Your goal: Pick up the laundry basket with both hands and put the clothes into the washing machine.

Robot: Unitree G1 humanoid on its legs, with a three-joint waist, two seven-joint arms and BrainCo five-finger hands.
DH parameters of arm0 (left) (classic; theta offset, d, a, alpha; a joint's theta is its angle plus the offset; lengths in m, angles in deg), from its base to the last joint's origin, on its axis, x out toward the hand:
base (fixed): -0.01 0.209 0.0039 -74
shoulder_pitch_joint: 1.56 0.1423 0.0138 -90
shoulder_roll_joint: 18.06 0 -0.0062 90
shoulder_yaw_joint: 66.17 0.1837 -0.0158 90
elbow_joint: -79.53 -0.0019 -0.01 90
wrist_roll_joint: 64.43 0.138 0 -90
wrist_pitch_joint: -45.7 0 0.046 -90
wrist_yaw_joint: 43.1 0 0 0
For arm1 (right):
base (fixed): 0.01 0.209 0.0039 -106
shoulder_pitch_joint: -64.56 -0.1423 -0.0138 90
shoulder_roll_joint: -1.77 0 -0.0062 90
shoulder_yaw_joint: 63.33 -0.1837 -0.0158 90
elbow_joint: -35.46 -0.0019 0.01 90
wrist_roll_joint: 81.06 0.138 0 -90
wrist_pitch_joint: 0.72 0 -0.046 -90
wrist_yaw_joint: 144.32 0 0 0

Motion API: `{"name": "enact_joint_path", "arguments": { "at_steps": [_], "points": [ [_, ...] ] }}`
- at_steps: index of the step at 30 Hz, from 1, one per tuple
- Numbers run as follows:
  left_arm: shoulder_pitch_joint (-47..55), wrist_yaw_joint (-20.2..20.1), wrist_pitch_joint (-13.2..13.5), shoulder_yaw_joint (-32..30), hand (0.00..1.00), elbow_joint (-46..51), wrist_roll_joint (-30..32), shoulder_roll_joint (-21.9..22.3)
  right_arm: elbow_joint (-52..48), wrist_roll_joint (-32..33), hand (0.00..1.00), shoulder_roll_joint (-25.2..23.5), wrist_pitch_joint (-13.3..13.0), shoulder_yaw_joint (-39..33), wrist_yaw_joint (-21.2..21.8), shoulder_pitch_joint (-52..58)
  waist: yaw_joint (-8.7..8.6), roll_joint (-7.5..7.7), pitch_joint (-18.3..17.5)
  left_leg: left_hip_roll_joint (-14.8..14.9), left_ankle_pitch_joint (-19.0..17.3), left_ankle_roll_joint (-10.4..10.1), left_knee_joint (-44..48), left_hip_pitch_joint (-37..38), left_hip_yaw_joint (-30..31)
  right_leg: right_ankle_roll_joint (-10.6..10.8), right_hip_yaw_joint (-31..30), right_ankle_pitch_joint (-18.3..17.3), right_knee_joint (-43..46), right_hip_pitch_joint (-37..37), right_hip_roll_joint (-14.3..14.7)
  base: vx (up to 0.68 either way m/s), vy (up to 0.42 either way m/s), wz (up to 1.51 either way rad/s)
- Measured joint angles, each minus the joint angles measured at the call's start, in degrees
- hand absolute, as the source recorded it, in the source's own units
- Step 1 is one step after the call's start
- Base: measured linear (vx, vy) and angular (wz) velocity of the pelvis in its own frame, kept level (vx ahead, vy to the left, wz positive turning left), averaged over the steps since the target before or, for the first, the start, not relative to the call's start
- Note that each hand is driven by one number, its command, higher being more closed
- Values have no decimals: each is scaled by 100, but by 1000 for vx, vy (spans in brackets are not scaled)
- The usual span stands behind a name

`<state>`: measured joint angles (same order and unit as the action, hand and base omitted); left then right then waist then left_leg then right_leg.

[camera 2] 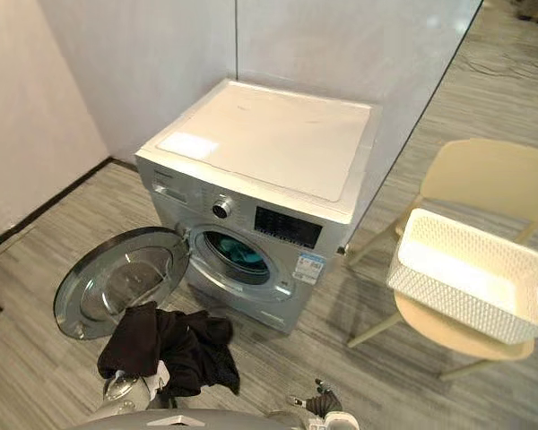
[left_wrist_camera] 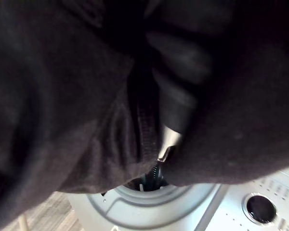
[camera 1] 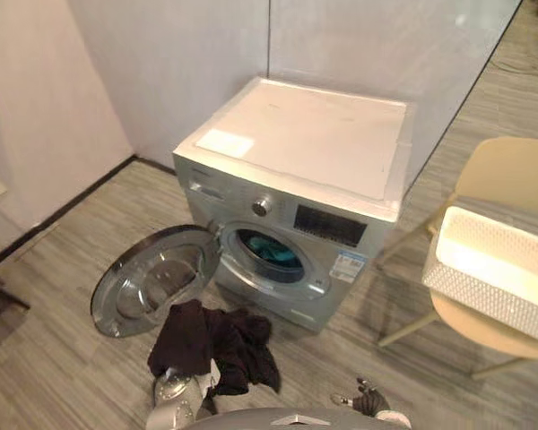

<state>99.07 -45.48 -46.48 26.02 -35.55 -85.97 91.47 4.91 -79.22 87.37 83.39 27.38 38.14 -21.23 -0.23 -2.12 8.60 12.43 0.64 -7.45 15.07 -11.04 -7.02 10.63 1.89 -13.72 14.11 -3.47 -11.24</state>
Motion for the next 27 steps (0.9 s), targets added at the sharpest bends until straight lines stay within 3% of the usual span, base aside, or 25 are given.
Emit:
{"name": "enact_joint_path", "arguments": {
  "at_steps": [1,2,3,5,6,8,9,11,15,17,19,22,24,27],
  "points": [
    [-387,92,-14,-219,100,-279,-78,-29,-93,12,0,-38,-12,221,15,-109,-115,146,190,-193,-61,79,107,-170,-113,37,-261,-77,343,392,-121,42,355,-48],
    [-706,122,23,-241,100,-252,-106,-29,-226,51,0,-41,-14,442,65,-259,-113,307,496,-267,-231,140,305,-324,-352,17,-451,-57,692,848,-104,0,313,-41],
    [-850,138,50,-224,100,-248,-150,-25,-330,67,0,-15,-16,536,69,-372,-113,342,679,-290,-309,218,447,-402,-459,12,-497,-54,830,1032,-116,-65,302,-71],
    [-1569,245,71,-141,100,-250,-260,-24,-809,263,0,-52,-24,871,69,-879,-158,372,1041,-241,-607,406,1079,-1266,-883,90,-1074,115,1114,2095,-150,-144,370,-86],
    [-1750,279,80,-133,100,-264,-303,-23,-857,334,0,-101,-23,983,68,-1031,-179,360,1139,-219,-634,445,1186,-1484,-951,173,-1146,207,1097,2304,-150,-139,332,-72],
    [-2487,379,106,-97,100,-271,-372,-13,-1197,621,0,-197,-115,1143,25,-1455,-282,121,1664,-111,-710,608,1561,-2000,-1132,399,-1320,549,927,2756,-143,-85,203,-51],
    [-2697,430,114,-129,100,-270,-422,-13,-1356,773,0,-233,-113,1265,46,-1510,-281,110,1776,-69,-783,626,1675,-2088,-1217,436,-1406,592,924,2876,-138,-54,145,-47],
    [-2891,476,146,-228,100,-264,-446,-6,-1555,945,0,-309,-117,1399,95,-1509,-287,106,1801,32,-870,652,1831,-2242,-1326,461,-1489,667,919,3060,-97,-27,77,-43],
    [-3509,595,244,-915,100,-235,-689,-21,-2142,1557,0,-691,-99,1570,229,-1350,-162,116,1806,573,-1241,645,2413,-2793,-1669,411,-1632,1070,684,3660,215,-31,29,-73],
    [-3609,628,282,-1362,100,0,-822,-57,-2381,1691,0,-693,-46,1724,250,-1333,-123,196,1862,831,-1358,651,2584,-2882,-1969,324,-1587,1340,520,3933,295,-73,-3,-110],
    [-3777,819,366,-2169,100,303,-1130,-82,-2917,1700,0,-637,-23,1795,317,-1332,-150,205,2013,1191,-1477,701,2830,-3087,-2239,22,-1002,1660,726,4463,373,-63,-48,-106],
    [-4112,997,499,-2762,100,435,-1349,-166,-3368,1697,0,-609,-27,1855,369,-1337,-197,223,2191,1484,-1548,714,3079,-3397,-2212,-16,-437,1706,933,4825,381,-32,-60,-38],
    [-4274,1162,587,-2928,100,442,-1473,-268,-3455,1697,0,-616,-16,1935,417,-1341,-280,312,2310,1470,-1362,538,2942,-3501,-1918,-130,-165,1708,822,4722,423,-3,-44,13],
    [-4437,1272,641,-2930,100,391,-1570,-179,-3467,1701,0,-529,-23,1938,456,-1246,-354,411,2348,1081,-967,591,2412,-3220,-1690,-231,94,1448,1129,4511,216,60,-91,81]
  ]
}}
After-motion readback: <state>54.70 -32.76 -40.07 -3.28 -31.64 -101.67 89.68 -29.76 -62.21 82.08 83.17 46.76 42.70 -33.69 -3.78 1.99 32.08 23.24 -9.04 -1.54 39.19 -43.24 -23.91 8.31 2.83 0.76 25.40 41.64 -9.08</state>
